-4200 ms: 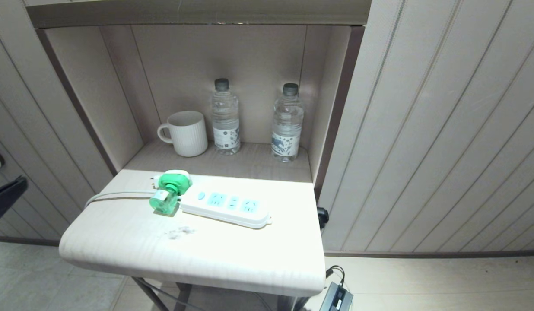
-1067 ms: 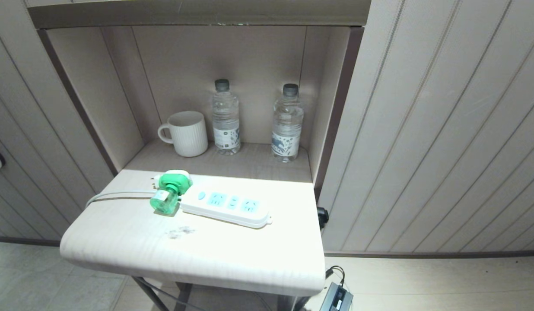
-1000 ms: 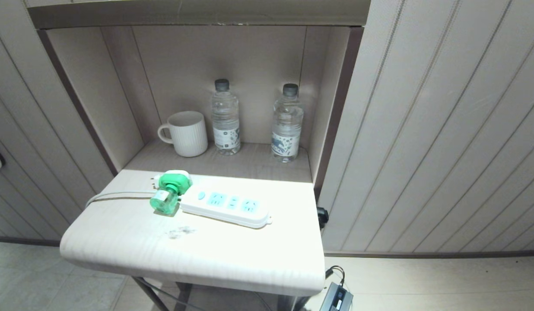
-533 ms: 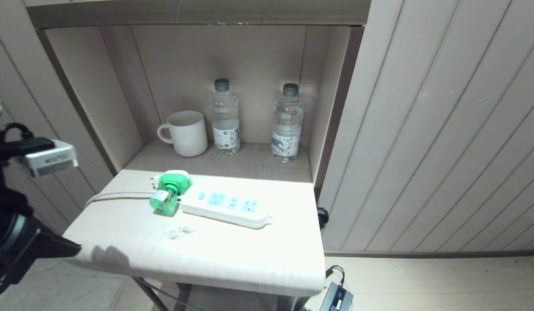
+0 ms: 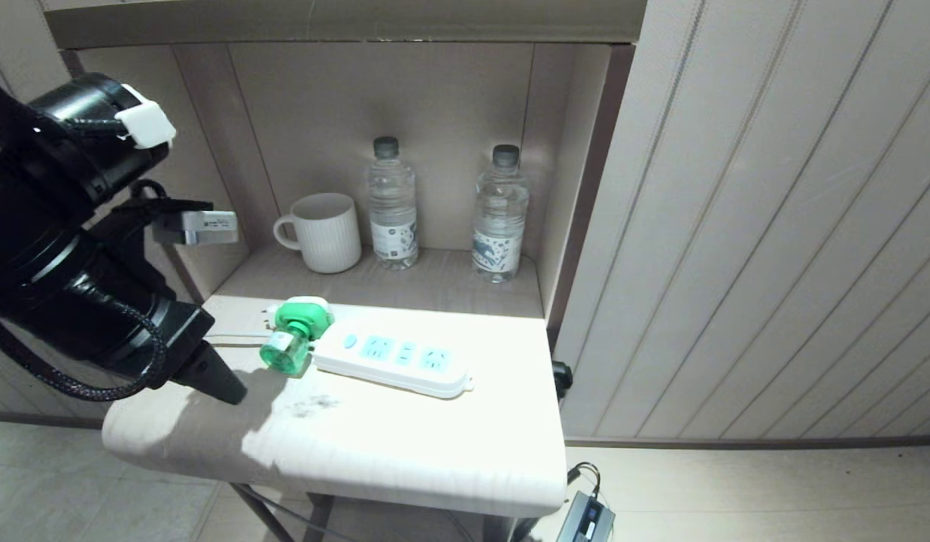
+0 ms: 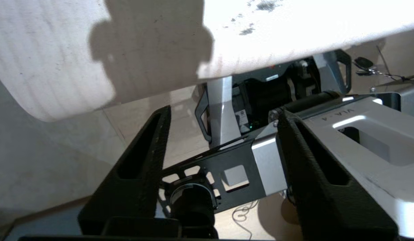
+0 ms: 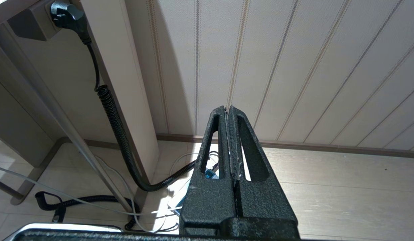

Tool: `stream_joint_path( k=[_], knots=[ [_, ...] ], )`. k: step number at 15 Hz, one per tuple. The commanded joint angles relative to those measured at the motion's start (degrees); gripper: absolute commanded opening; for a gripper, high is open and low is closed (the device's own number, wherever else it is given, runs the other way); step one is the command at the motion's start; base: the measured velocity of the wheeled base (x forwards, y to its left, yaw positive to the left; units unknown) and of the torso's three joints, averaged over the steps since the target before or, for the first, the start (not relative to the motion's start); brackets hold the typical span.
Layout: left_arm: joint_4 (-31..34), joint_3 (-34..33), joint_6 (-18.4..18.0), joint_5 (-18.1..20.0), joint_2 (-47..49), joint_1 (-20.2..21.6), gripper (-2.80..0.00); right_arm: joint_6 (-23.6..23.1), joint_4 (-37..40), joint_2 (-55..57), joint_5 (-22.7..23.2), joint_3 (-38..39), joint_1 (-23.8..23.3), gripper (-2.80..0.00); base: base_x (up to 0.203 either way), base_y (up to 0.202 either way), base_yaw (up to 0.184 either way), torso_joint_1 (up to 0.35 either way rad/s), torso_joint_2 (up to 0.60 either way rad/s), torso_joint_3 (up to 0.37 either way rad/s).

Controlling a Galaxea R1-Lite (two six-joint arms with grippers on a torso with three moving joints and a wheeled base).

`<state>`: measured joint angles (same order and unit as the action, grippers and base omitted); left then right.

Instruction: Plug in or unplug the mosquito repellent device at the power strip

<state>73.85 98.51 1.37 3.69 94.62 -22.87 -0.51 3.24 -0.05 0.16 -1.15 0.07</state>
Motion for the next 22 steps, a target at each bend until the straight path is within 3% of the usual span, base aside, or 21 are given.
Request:
stream_joint_path(
  k=[1, 7, 10, 22],
  knots=[
    [0.8, 2.3, 0.1, -0.9, 4.1, -0.1, 0.0, 0.0, 0.0, 0.0, 0.0, 0.0, 0.0, -2.8, 0.0, 0.0, 0.0, 0.0, 0.0, 0.0],
    [-4.5, 5.6, 0.1, -6.4, 11.1, 0.0, 0.0, 0.0, 0.0, 0.0, 0.0, 0.0, 0.0, -2.8, 0.0, 0.0, 0.0, 0.0, 0.0, 0.0],
    [-5.9, 8.7, 0.1, -6.9, 14.1, 0.3, 0.0, 0.0, 0.0, 0.0, 0.0, 0.0, 0.0, -2.8, 0.0, 0.0, 0.0, 0.0, 0.0, 0.0],
    [-7.6, 9.4, -0.2, -8.2, 16.8, 1.6, 0.0, 0.0, 0.0, 0.0, 0.0, 0.0, 0.0, -2.8, 0.0, 0.0, 0.0, 0.0, 0.0, 0.0]
  ],
)
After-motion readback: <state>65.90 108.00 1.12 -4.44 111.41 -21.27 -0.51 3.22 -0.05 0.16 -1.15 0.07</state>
